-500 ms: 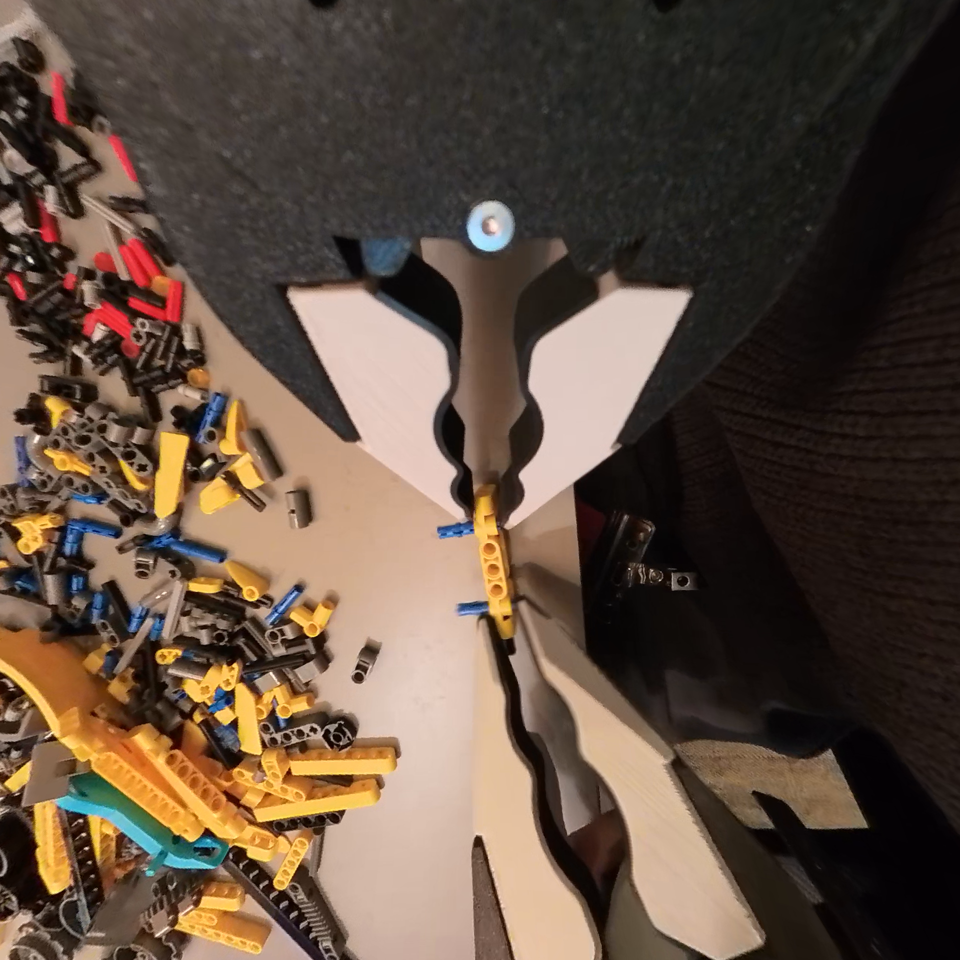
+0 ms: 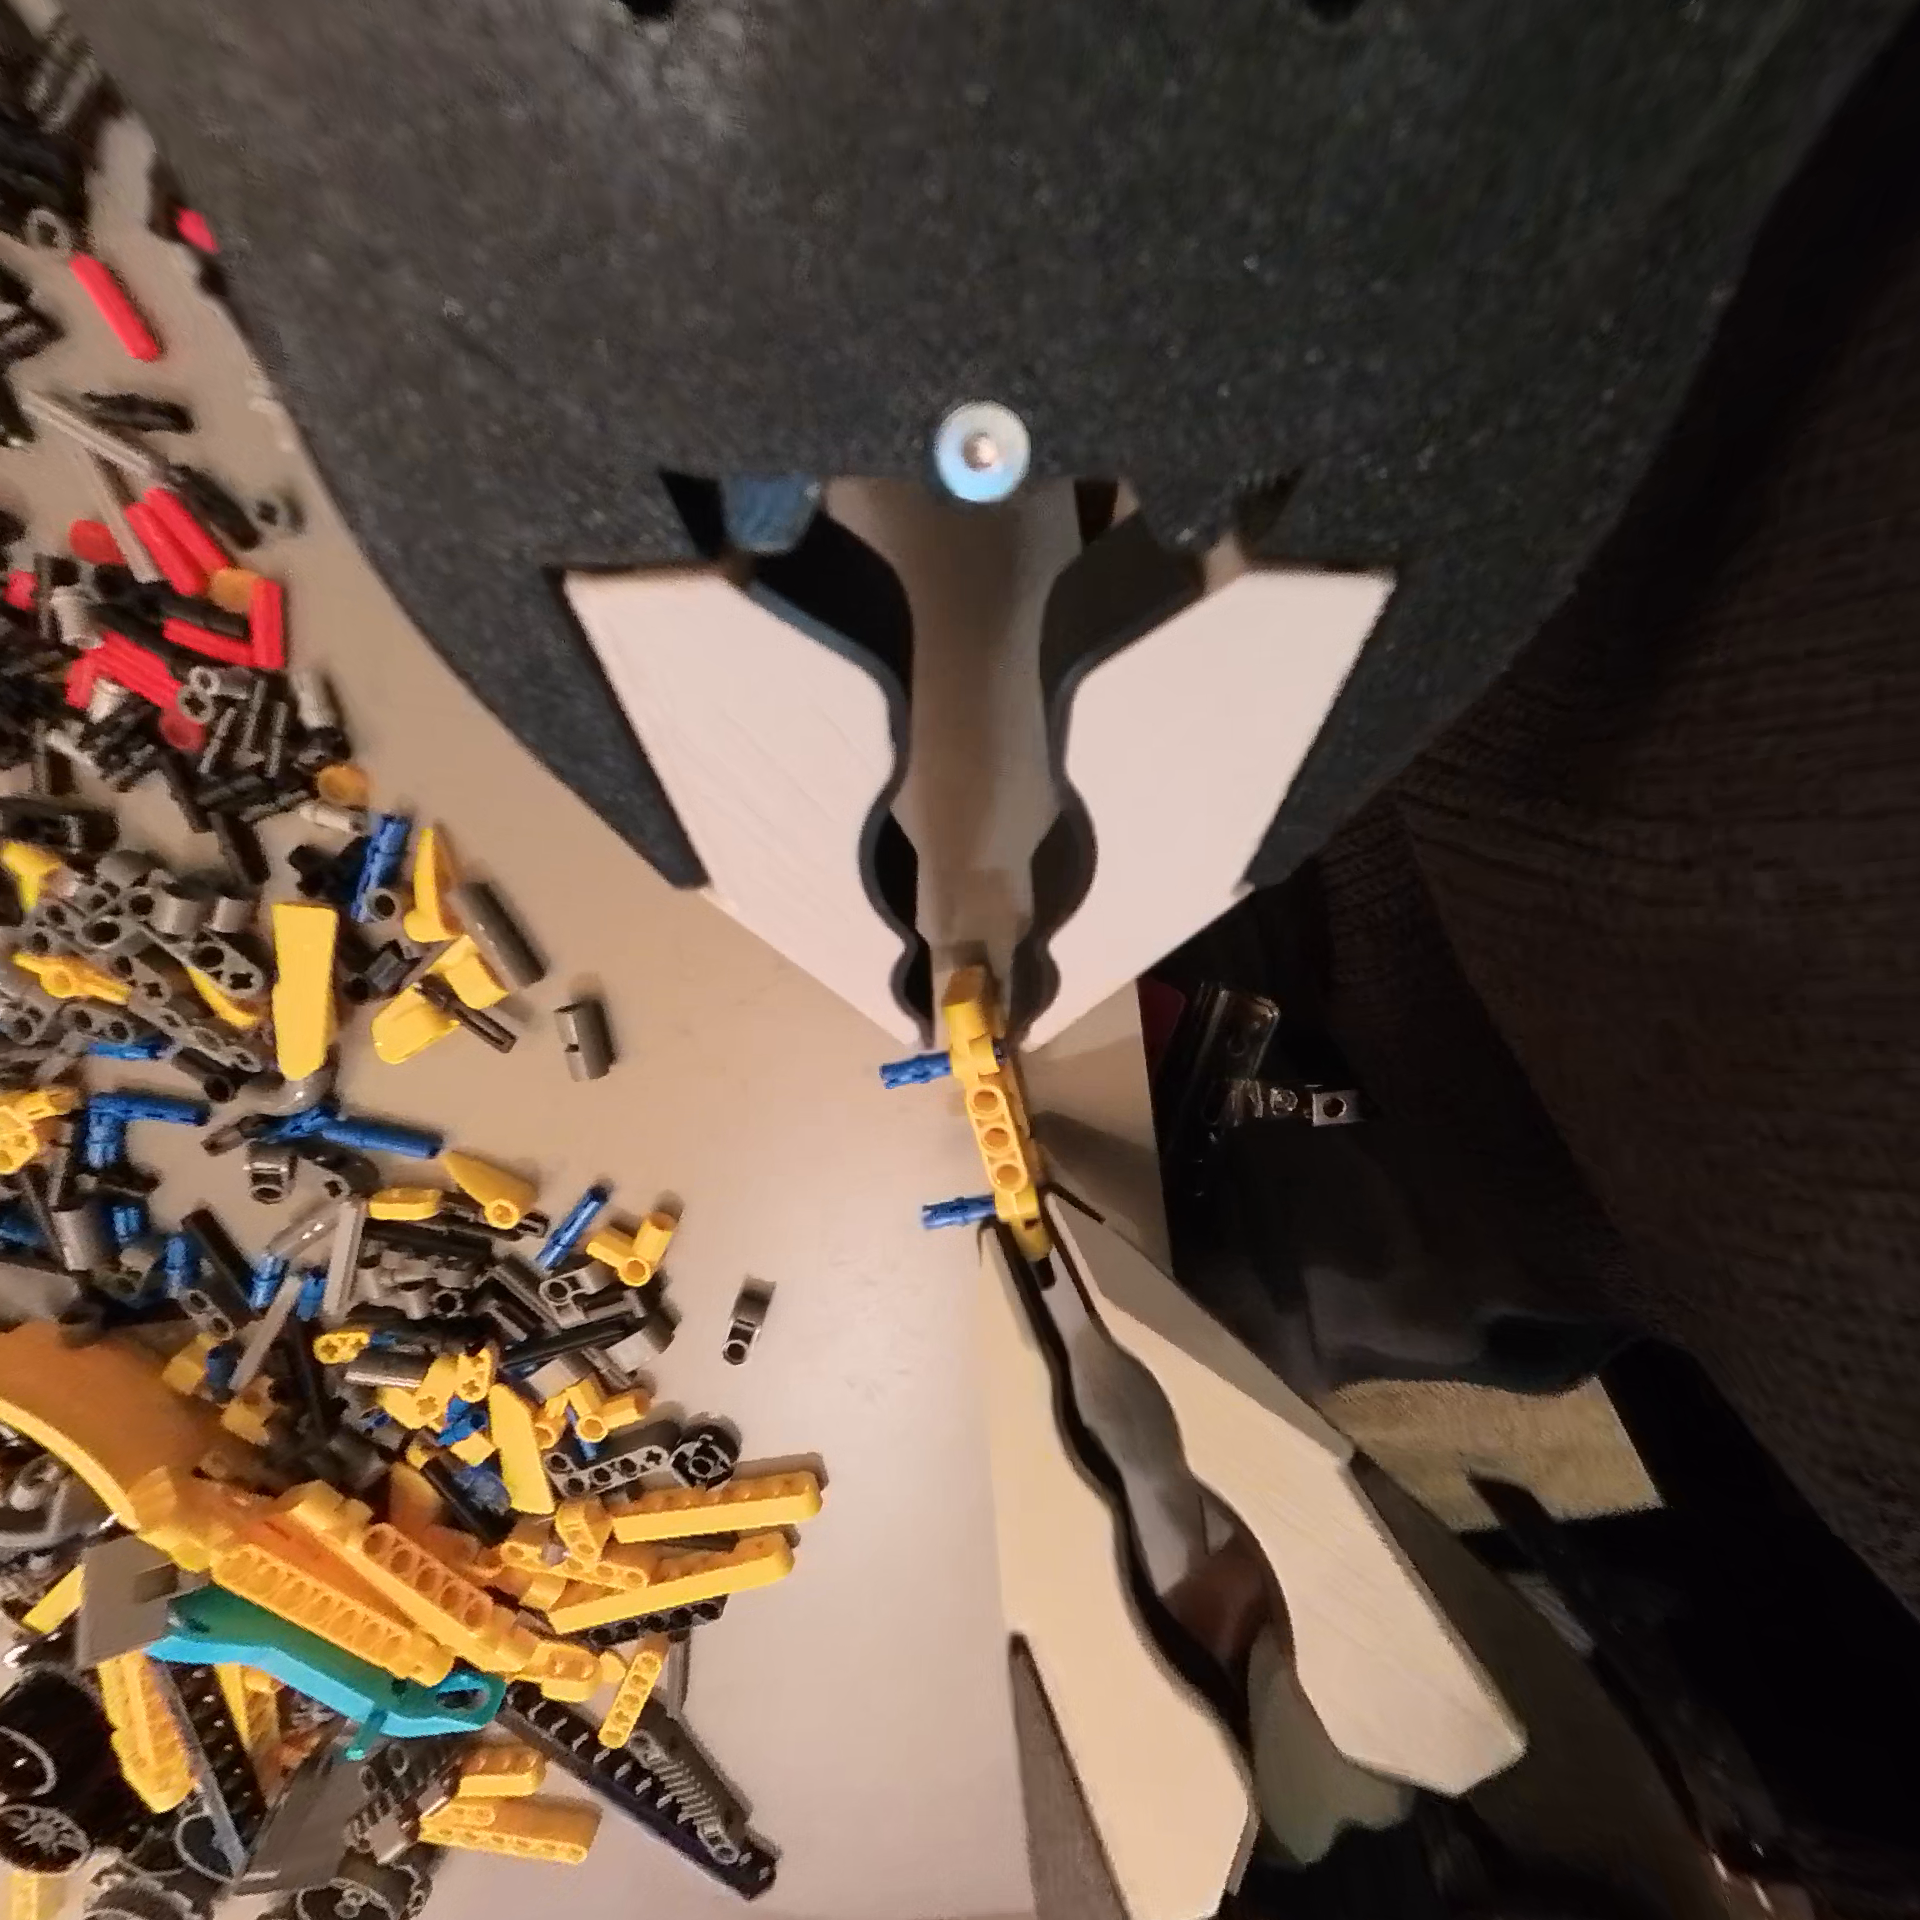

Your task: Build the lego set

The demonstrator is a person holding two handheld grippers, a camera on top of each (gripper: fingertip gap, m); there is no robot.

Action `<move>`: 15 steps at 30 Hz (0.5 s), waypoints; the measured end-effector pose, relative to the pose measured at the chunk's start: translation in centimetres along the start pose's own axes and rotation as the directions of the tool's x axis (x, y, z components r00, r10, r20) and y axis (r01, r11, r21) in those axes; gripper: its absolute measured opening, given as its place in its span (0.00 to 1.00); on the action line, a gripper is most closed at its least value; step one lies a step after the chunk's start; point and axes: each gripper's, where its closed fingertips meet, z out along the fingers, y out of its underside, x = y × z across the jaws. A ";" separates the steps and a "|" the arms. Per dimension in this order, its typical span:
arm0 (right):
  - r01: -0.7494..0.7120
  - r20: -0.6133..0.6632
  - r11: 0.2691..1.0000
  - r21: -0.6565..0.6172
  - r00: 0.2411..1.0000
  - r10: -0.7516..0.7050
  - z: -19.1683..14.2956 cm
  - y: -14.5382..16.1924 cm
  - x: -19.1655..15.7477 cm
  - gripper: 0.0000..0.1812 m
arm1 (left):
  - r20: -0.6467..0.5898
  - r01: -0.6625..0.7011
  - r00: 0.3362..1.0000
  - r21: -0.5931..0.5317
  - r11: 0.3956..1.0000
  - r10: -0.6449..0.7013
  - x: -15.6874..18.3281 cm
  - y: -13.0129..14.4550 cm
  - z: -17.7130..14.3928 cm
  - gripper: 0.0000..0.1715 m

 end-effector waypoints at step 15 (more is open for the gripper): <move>-0.631 0.357 0.755 0.181 0.757 0.547 -2.3 -2.6 1.1 0.18 | 0.270 -0.490 0.840 0.002 0.872 0.471 0.4 -3.1 -0.7 0.04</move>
